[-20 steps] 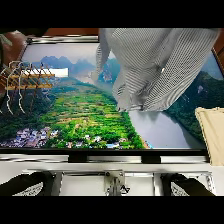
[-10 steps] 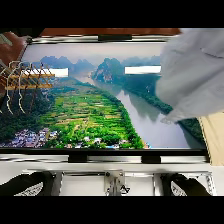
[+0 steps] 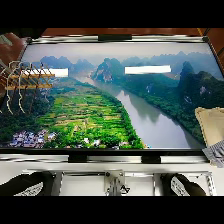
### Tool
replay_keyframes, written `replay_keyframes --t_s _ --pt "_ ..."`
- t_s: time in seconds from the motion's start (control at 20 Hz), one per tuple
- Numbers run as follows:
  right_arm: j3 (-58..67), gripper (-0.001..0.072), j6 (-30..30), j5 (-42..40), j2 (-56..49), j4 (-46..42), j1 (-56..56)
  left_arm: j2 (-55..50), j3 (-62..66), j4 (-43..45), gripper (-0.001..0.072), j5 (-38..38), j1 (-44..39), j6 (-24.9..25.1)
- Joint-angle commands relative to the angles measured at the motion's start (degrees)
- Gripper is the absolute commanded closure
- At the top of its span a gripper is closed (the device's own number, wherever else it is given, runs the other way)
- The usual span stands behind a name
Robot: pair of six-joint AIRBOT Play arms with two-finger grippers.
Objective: Fold the shirts.
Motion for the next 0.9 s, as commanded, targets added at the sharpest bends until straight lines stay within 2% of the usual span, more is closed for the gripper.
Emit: replay_keyframes --t_s 0.0,0.2,0.55,0.85 --pt "0.0 0.0628 1.9 -3.6 -0.7 2.6 -8.3 -0.1 0.0 0.1 0.0153 -0.1 0.0 0.0" --pt "0.0 0.0629 1.8 -2.8 -3.1 8.1 -13.0 -0.1 0.0 0.1 0.0162 -0.1 0.0 0.0" --pt "0.0 0.0629 1.9 -7.4 -6.5 7.8 -20.0 -0.1 0.0 0.1 0.0168 -0.3 0.0 0.0" --pt "0.0 0.0629 4.1 -10.5 -7.8 8.8 -29.6 -0.1 -0.1 0.0 0.0169 -7.0 0.0 0.0"
